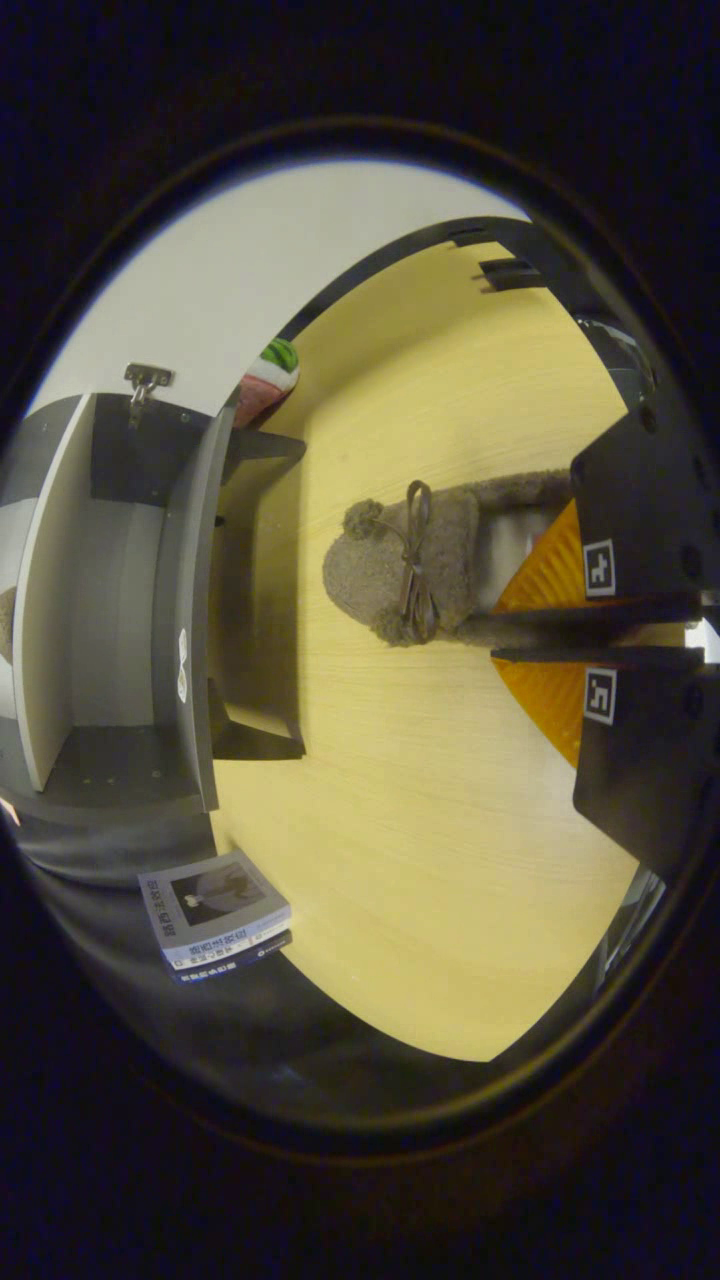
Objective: Open the shoe cabinet door, grab the shoes and put them into the shoe cabinet, then close the shoe cabinet door.
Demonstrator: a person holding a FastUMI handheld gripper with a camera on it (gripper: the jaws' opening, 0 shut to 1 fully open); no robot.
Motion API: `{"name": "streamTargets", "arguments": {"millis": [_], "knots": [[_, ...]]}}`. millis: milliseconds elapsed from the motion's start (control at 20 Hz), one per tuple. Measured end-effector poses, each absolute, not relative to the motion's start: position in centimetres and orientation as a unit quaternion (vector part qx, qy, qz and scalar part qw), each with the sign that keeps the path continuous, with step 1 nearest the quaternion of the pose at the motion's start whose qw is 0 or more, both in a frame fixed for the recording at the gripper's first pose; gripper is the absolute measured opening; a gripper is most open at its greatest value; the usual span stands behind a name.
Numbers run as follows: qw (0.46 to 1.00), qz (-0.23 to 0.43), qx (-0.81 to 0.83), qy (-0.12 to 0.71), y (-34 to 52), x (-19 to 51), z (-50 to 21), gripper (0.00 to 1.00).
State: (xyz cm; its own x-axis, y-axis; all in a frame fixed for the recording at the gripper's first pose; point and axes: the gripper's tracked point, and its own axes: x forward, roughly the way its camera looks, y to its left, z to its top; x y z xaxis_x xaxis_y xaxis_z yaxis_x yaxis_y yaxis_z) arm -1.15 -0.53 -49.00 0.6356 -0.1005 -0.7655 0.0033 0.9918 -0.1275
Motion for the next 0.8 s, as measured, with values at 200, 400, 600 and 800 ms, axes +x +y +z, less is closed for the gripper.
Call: {"name": "streamTargets", "arguments": {"millis": [200, 400, 600, 800], "knots": [[0.903, -0.026, -0.057, 0.425, -0.6, -1.0, -49.1, 0.04], [0.906, -0.021, -0.043, 0.422, -0.6, -1.1, -49.1, 0.03], [0.91, -0.016, -0.048, 0.412, -0.3, -0.8, -48.1, 0.03], [0.922, -0.01, -0.05, 0.385, -0.2, 0.6, -44.5, 0.02]]}}
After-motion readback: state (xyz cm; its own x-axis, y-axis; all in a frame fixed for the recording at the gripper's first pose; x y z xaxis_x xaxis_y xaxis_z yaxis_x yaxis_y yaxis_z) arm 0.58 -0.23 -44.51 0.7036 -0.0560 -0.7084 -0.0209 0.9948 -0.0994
